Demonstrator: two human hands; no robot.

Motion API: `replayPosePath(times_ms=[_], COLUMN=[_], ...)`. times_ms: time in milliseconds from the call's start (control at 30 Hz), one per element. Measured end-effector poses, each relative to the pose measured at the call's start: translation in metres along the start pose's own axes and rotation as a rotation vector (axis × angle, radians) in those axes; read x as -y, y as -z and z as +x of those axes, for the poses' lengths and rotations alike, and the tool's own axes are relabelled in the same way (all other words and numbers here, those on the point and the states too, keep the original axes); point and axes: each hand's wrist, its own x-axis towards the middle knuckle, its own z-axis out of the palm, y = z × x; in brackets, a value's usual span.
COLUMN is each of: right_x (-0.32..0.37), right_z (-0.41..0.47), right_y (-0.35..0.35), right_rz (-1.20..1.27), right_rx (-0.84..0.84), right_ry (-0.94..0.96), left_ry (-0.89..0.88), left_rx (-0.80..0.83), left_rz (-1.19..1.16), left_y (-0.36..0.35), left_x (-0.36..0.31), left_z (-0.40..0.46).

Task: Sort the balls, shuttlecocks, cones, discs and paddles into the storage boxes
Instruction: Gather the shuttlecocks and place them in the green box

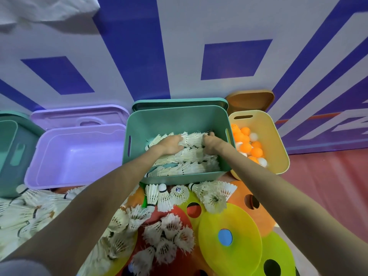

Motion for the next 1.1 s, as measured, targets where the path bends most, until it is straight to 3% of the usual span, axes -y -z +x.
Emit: replayPosePath(times_ms=[200, 400, 500, 633, 767, 1000, 1100], right_x=[0.001, -0.007, -0.014, -0.028, -0.043, -0.050, -0.047], right_z=[-0.029, -0.107, -0.152, -0.187, -0.190, -0.170, -0.162], right_y=[0.007, 0.002, -0.012, -0.043, -0.082, -0.129, -0.133], right_rz=[0.076, 0.223, 0.328, 0.392, 0.350, 0.178, 0.231], right_rx=[-0.160, -0.547, -0.750, -0.844, -0.762, -0.506, -0.455], right_ry=[0.091, 0.423, 0.577, 0.570, 0.525, 0.179, 0.074], left_ry=[-0.053, -0.162, -0.300, -0.377, -0.408, -0.210, -0.138], left_rx=[-0.254, -0.650, -0.743, -0.687, -0.542, -0.432, -0.387], left_rz=[-0.108, -0.339, -0.425, -0.382, -0.343, -0.243, -0.217], left_y=[0.013, 0.010, 0.000, -0.020, -0.052, -0.103, -0.114], left_x=[-0.009, -0.046, -0.068, -0.087, -0.091, -0.090, -0.088], left_z=[-0.030, -0.106, -0.147, -0.179, -0.190, -0.195, -0.192])
